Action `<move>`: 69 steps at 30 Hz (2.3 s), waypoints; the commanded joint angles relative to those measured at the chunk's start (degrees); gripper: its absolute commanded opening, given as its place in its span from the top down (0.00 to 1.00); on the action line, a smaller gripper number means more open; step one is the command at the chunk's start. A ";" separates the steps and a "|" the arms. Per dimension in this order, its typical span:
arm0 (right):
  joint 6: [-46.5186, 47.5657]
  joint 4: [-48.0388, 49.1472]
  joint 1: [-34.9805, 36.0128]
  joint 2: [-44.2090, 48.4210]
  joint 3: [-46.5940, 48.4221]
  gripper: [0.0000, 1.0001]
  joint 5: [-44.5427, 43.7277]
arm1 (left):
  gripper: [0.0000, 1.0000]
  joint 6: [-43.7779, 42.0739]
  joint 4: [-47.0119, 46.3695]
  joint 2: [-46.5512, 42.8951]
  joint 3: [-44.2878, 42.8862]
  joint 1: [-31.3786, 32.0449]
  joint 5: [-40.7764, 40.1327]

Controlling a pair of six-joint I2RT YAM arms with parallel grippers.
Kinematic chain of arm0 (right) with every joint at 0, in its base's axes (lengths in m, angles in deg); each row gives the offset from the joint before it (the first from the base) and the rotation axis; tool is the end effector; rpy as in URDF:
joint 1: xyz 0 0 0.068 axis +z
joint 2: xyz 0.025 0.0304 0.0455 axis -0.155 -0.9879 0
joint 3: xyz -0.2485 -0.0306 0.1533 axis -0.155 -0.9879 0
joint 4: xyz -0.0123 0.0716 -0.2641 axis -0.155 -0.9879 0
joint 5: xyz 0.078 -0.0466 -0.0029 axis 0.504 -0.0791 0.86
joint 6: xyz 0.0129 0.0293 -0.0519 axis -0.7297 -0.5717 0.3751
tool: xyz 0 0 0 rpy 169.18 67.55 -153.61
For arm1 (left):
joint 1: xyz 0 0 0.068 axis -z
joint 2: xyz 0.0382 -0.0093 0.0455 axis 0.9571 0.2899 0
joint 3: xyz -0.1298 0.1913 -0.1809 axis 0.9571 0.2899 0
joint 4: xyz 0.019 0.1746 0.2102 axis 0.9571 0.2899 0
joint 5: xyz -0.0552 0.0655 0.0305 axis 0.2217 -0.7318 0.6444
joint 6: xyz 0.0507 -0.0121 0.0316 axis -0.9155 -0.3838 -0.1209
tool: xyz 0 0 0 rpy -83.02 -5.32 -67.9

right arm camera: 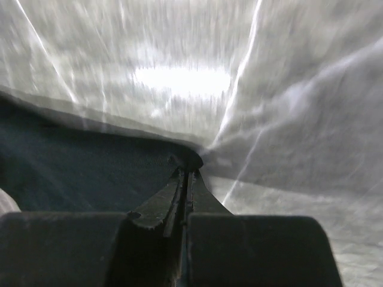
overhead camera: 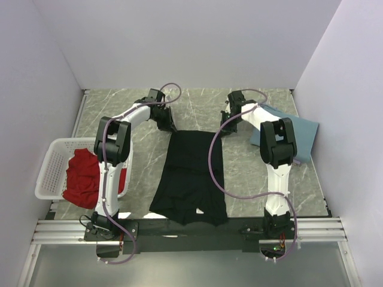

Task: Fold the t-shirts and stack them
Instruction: Fold the tshirt

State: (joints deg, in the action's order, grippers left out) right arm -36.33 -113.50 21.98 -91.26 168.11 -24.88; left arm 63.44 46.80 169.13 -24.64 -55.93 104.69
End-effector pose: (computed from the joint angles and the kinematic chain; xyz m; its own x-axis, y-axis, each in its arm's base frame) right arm 0.4603 0.1212 0.1598 -0.9573 0.0938 -0.2736 -0.0217 0.9199 0.3915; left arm 0.4837 -0.1691 0.1542 -0.9532 -0.1590 -0.2570 0.0051 0.8417 -0.5399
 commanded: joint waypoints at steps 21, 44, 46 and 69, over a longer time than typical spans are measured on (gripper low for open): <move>-5.23 -5.50 -5.68 -13.19 38.46 1.00 2.23 | 1.00 16.42 -20.42 10.92 -22.64 -5.52 13.65; -5.94 5.75 -6.65 3.77 29.07 1.00 7.69 | 1.00 14.49 -27.29 -7.09 -14.48 -5.35 16.11; -4.71 6.36 -6.47 6.22 25.48 1.00 7.25 | 1.00 13.18 -25.98 -8.68 -10.63 -5.26 16.02; -0.04 15.42 -2.51 29.52 -17.59 1.00 4.17 | 1.00 1.83 -18.94 -32.24 24.45 -1.31 9.35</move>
State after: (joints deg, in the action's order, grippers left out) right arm -37.61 -100.67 18.85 -66.34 152.00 -19.41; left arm 67.25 27.74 141.02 -1.89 -57.49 115.51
